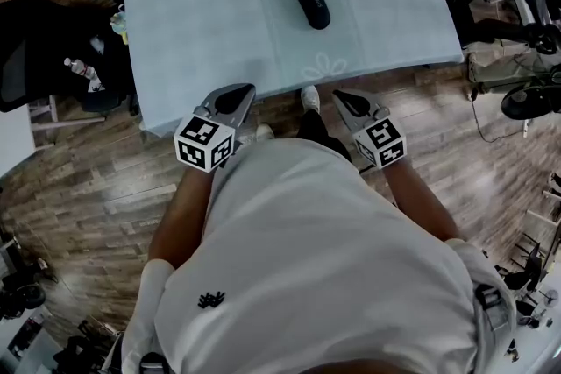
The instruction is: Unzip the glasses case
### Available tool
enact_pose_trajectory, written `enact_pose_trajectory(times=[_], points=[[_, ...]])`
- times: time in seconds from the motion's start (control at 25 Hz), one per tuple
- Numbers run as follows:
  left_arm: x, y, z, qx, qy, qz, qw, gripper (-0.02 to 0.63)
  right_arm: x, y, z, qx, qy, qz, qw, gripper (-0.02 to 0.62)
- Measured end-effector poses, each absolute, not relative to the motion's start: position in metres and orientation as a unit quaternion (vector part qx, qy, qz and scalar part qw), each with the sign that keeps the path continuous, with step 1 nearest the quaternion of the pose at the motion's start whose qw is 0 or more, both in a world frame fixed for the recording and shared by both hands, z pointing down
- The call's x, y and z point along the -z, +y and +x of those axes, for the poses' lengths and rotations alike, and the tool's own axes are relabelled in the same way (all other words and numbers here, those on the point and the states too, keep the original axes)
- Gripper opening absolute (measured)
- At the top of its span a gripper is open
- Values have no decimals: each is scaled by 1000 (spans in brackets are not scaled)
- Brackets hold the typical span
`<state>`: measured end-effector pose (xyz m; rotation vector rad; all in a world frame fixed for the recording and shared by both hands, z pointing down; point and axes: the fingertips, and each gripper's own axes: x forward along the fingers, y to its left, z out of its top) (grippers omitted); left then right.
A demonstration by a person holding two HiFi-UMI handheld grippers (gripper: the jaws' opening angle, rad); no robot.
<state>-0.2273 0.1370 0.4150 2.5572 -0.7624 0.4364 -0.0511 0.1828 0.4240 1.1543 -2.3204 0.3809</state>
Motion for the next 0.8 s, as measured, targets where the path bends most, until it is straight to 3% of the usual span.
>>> enact_pose_trajectory(times=[0.8], points=[[-420, 160, -263, -156, -279, 923, 213, 52, -418, 203, -86, -121, -862, 414, 266, 0]])
